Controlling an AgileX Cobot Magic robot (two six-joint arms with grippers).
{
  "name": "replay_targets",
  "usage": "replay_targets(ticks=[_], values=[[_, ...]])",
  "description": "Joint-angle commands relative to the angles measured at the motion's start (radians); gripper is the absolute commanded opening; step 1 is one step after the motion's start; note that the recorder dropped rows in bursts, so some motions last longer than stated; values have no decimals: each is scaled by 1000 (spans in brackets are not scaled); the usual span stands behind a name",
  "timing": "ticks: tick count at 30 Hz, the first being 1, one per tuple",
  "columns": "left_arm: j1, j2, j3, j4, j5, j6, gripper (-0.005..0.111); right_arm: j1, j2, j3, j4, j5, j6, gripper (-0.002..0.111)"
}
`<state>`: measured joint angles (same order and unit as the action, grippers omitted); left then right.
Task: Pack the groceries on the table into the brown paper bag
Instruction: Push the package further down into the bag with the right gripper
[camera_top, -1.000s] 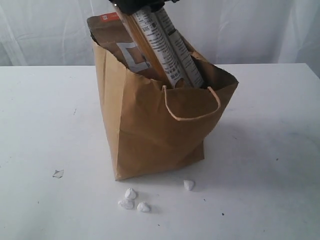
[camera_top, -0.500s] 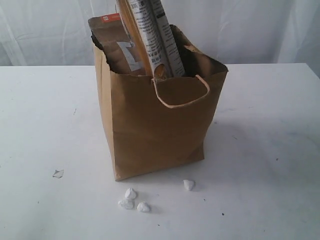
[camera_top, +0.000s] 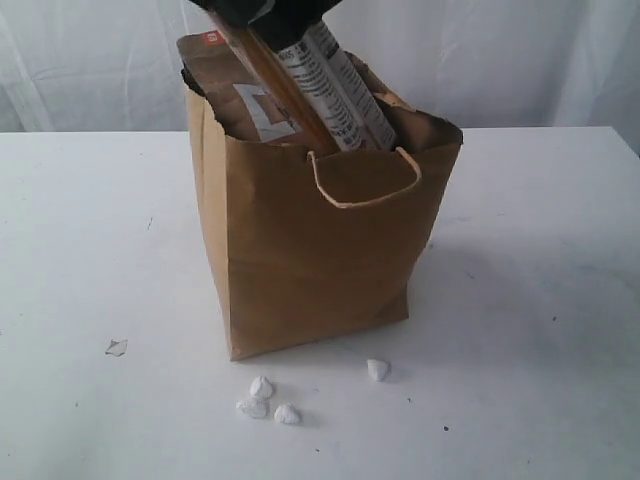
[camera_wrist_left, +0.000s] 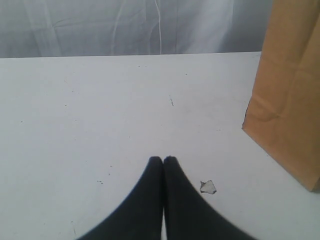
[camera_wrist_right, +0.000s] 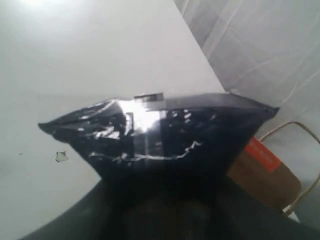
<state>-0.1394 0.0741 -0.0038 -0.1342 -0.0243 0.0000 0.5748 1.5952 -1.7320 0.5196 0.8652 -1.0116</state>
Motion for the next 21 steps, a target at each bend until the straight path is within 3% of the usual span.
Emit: replay_targets(ticks=[1, 10, 21], values=[[2, -5, 4, 1, 2, 0, 0, -7, -9, -11, 117, -11, -116, 0], [2, -5, 4, 1, 2, 0, 0, -7, -9, -11, 294, 11, -168, 0], [2, -5, 4, 1, 2, 0, 0, -43, 53, -10, 204, 35, -29, 0]])
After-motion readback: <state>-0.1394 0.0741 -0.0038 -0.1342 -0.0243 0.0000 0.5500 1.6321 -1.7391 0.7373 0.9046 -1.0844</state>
